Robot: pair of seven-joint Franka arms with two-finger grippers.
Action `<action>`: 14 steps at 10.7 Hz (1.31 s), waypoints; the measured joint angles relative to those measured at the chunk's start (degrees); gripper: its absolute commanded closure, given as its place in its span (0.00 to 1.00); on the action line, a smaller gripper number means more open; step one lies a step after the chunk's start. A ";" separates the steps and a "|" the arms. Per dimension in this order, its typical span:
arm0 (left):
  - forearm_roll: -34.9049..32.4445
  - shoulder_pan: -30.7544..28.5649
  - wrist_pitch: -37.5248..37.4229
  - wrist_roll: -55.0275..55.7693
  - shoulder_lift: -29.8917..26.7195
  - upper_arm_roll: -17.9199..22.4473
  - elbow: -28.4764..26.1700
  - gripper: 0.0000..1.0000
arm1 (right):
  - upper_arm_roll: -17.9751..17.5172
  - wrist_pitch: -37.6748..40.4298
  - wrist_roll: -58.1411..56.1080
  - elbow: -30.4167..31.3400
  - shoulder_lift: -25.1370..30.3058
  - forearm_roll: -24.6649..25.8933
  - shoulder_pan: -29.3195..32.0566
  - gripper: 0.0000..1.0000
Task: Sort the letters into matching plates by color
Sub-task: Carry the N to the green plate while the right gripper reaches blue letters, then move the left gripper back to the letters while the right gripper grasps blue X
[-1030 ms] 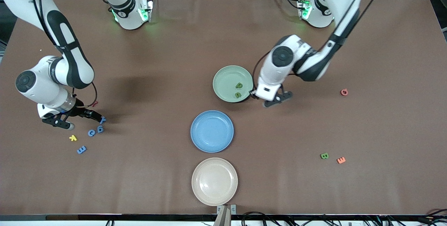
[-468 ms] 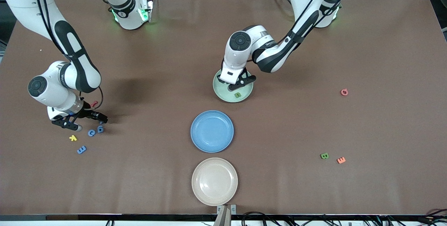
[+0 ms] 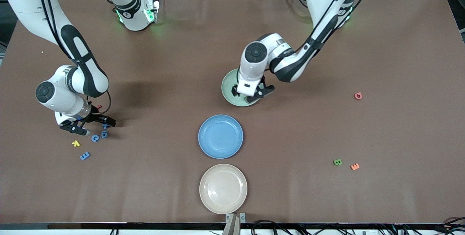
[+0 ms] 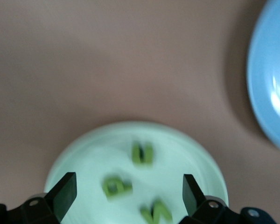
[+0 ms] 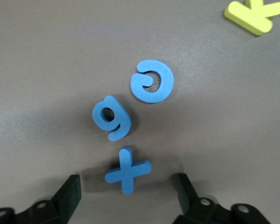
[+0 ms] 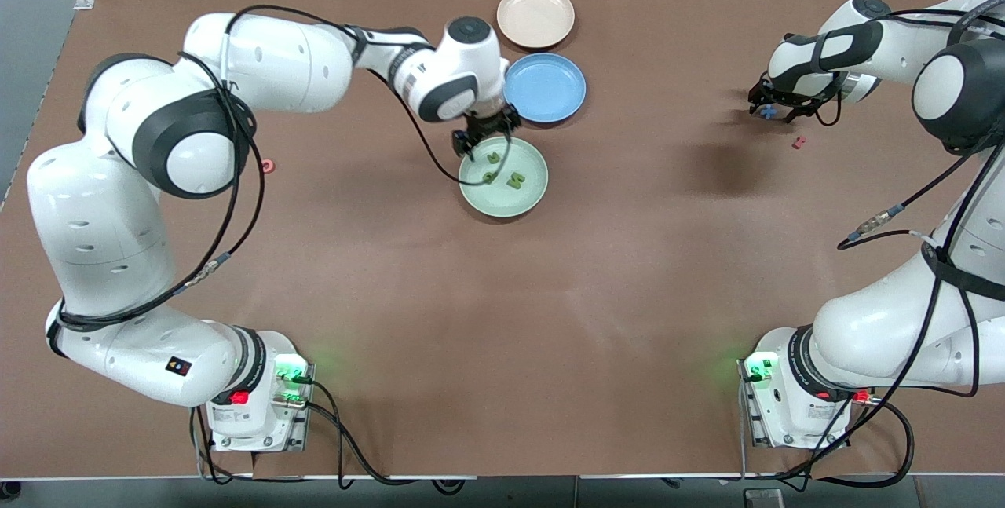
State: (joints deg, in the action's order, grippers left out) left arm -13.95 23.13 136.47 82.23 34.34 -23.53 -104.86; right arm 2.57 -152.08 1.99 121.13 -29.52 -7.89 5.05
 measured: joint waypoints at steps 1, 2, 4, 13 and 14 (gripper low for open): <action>-0.28 -0.23 -0.06 -0.27 -0.42 3.13 0.43 0.00 | 0.00 0.00 0.01 0.01 -0.19 -0.02 -0.27 0.47; -1.02 -0.50 -0.07 -1.71 -0.46 6.49 1.34 0.00 | 0.05 -0.04 0.01 0.00 -0.24 -0.01 -0.35 0.55; -1.59 -0.95 -0.10 -6.07 0.25 12.47 3.60 0.00 | 0.05 -0.04 0.01 -0.12 -0.01 -0.04 -0.34 0.62; -1.50 -13.44 -0.15 -27.06 9.93 16.48 18.01 0.00 | -0.06 0.19 0.02 -0.15 0.62 -0.13 -0.44 0.81; -0.30 -14.02 -0.15 -26.03 10.44 16.48 18.66 0.00 | -0.06 0.19 0.02 -0.15 0.62 -0.13 -0.44 0.82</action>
State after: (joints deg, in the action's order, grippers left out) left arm -14.25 9.11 136.31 56.19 44.78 -7.05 -86.20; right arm 2.51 -151.89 2.01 120.97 -28.90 -8.02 4.61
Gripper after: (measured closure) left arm 0.000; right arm 0.736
